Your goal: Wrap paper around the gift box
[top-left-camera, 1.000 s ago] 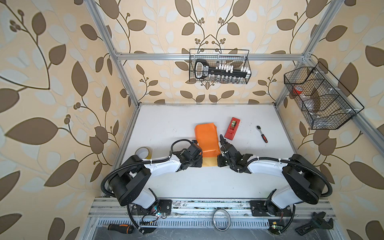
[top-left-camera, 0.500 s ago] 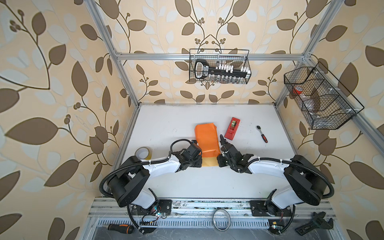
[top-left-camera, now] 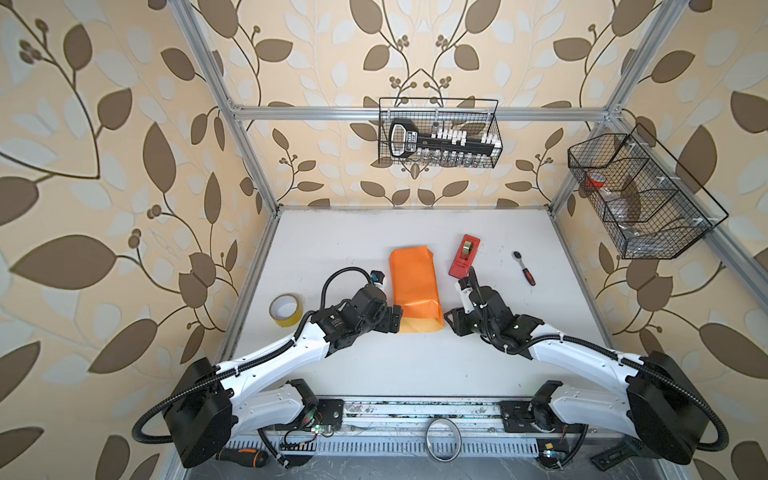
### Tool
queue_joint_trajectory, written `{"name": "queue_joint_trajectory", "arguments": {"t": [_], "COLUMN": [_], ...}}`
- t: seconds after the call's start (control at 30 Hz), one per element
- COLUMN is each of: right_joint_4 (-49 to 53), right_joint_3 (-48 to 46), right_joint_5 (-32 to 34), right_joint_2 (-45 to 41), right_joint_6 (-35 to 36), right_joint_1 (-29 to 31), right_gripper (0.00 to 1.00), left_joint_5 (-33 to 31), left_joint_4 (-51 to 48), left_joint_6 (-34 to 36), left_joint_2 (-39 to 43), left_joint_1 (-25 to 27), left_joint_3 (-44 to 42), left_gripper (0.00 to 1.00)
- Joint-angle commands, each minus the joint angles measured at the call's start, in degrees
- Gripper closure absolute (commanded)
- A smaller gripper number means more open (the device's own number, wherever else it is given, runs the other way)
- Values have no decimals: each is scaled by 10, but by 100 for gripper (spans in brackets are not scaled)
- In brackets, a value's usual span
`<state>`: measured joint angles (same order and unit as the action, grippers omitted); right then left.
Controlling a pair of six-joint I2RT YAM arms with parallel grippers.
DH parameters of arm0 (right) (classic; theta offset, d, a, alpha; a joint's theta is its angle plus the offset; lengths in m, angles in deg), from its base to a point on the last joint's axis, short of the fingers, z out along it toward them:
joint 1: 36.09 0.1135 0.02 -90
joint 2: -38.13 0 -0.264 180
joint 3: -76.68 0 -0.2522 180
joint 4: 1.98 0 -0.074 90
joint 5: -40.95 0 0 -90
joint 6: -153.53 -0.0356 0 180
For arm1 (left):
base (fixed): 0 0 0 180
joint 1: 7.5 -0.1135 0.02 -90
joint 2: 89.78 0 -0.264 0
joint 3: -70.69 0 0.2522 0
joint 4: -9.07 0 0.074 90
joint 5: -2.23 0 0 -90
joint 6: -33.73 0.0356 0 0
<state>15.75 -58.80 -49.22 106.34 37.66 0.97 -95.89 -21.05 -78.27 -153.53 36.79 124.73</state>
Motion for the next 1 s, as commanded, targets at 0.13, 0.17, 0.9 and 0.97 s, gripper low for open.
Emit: {"name": "queue_joint_trajectory", "arguments": {"t": [0.13, 0.17, 0.9, 0.97], "right_joint_4": [-20, -22, -88, -89], "right_joint_3": [-21, -26, -49, -47], "right_joint_5": [-53, -60, -101, -101], "right_joint_2": [-22, -25, 21, 31], "right_joint_6": [16, 15, -6, -6], "right_joint_1": [-45, -57, -80, -80], "right_gripper": [47, 44, 19, 20], "left_joint_5": [19, 30, 111, 106], "left_joint_4": [81, 96, 57, 68], "left_joint_6": [359, 412, 761, 765], "left_joint_2": [-37, -47, -294, -297], "left_joint_1": [3, 2, -36, -36], "left_joint_3": [68, 69, 186, 177], "left_gripper": [4, 4, 9, 9]}}
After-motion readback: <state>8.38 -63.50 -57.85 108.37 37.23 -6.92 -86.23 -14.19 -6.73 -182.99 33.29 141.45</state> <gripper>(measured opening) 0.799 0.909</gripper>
